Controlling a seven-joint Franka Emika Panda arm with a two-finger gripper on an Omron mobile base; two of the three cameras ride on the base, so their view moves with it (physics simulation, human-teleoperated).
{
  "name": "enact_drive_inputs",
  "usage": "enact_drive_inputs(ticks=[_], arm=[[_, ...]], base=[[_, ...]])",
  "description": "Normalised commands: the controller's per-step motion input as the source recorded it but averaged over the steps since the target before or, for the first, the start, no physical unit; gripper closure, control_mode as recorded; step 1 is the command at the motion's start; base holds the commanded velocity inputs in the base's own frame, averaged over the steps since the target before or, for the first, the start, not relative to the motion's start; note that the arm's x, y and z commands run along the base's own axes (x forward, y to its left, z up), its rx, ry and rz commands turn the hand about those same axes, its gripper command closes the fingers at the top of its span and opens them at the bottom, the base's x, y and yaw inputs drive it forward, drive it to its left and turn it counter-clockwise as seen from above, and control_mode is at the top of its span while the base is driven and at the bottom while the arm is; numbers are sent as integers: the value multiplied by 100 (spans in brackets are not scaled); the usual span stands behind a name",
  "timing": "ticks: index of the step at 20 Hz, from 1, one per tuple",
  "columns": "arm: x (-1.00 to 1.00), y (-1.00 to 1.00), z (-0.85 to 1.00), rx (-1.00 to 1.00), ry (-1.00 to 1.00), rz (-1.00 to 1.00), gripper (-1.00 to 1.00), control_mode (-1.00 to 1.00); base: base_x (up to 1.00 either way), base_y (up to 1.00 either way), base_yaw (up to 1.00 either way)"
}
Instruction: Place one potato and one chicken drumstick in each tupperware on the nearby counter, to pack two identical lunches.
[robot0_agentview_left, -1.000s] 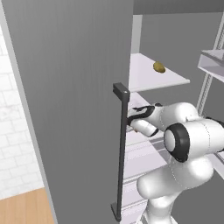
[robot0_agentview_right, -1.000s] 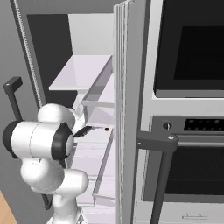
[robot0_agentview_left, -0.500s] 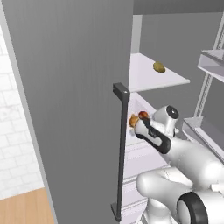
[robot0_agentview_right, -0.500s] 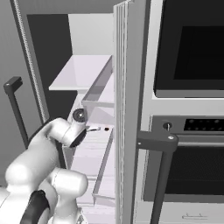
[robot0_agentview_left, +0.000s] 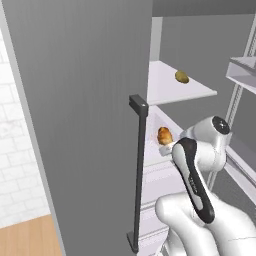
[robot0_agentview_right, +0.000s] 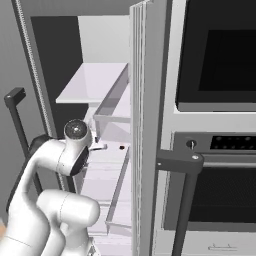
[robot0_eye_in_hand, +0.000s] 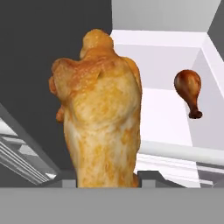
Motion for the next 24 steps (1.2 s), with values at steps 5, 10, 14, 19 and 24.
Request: enact_drive_inputs(ticks=[5,10,14,19,24], arm=[[-94,0,93,-8,2,0,100,-100],[-72,0,78,-14,0,-1,100,-100],[-28,-10,16,-11,-12,-13,100,-100],[-66,-1,24,-4,-19,-19,100,-100],[-35,0,8,0,-2,-4,100,100]], base=[[0,0,0],[0,0,0],[0,0,0],[0,0,0],[-60,0,-1]])
